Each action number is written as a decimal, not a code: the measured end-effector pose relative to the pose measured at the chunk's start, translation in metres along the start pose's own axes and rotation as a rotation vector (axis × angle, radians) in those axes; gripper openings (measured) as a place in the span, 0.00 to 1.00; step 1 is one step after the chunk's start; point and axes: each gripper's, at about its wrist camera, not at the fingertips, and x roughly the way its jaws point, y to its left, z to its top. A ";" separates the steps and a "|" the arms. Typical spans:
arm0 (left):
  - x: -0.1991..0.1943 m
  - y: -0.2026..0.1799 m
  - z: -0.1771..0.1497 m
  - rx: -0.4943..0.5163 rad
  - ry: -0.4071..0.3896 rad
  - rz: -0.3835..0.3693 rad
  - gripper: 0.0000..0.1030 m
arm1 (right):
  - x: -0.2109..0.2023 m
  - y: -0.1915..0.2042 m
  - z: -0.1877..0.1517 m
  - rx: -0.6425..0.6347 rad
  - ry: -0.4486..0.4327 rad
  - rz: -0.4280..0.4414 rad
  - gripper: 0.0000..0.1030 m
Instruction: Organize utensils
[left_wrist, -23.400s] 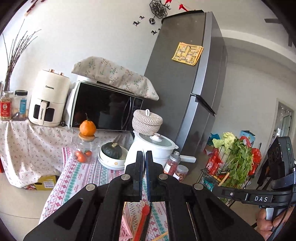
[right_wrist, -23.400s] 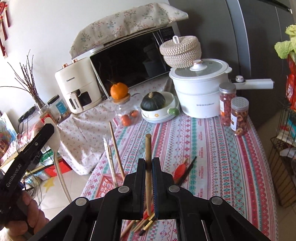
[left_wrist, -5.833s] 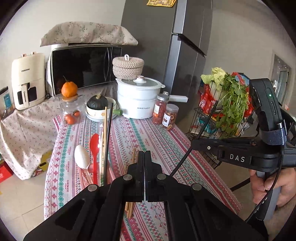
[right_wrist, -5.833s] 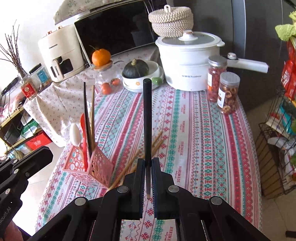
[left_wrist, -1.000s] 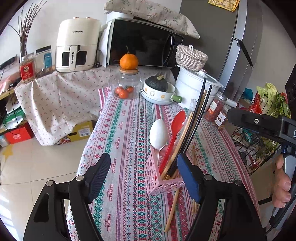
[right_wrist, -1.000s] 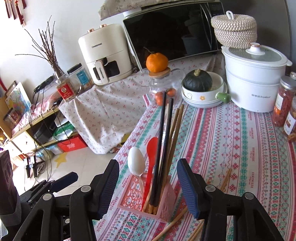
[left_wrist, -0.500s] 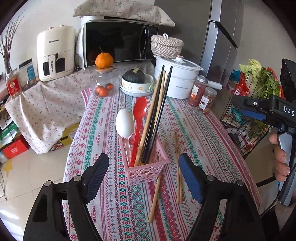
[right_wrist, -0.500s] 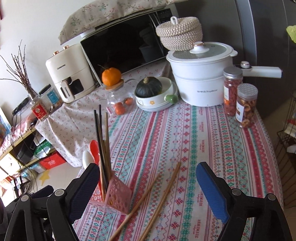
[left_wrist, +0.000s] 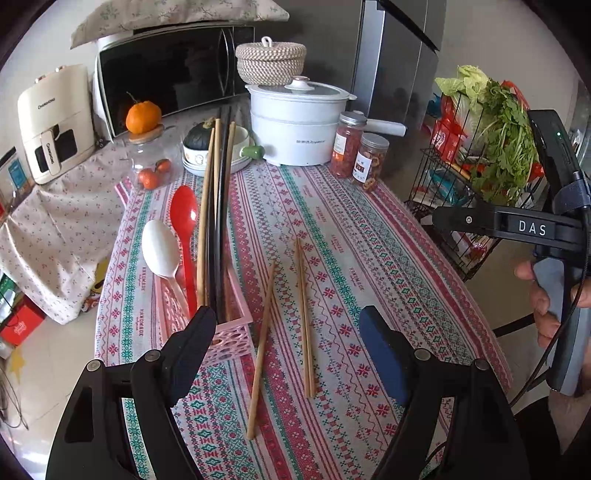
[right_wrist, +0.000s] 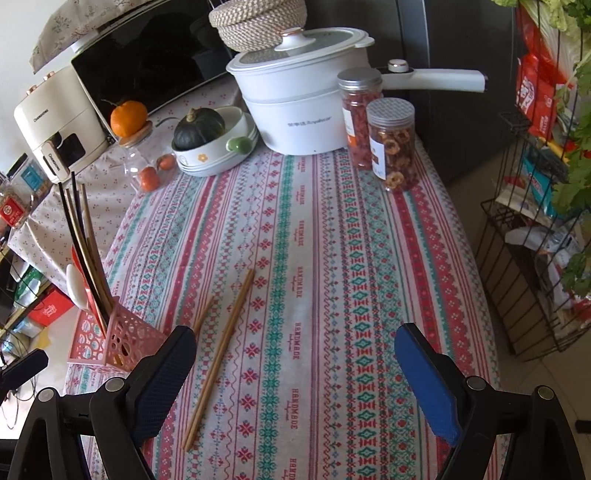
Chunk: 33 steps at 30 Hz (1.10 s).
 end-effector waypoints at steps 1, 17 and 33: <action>0.005 -0.006 0.002 0.011 0.017 -0.003 0.80 | 0.000 -0.004 0.000 0.009 0.005 -0.007 0.89; 0.181 -0.042 0.059 -0.018 0.291 0.110 0.23 | 0.020 -0.060 -0.002 0.165 0.111 -0.052 0.89; 0.230 -0.032 0.068 -0.057 0.351 0.162 0.09 | 0.034 -0.070 -0.001 0.190 0.159 -0.049 0.89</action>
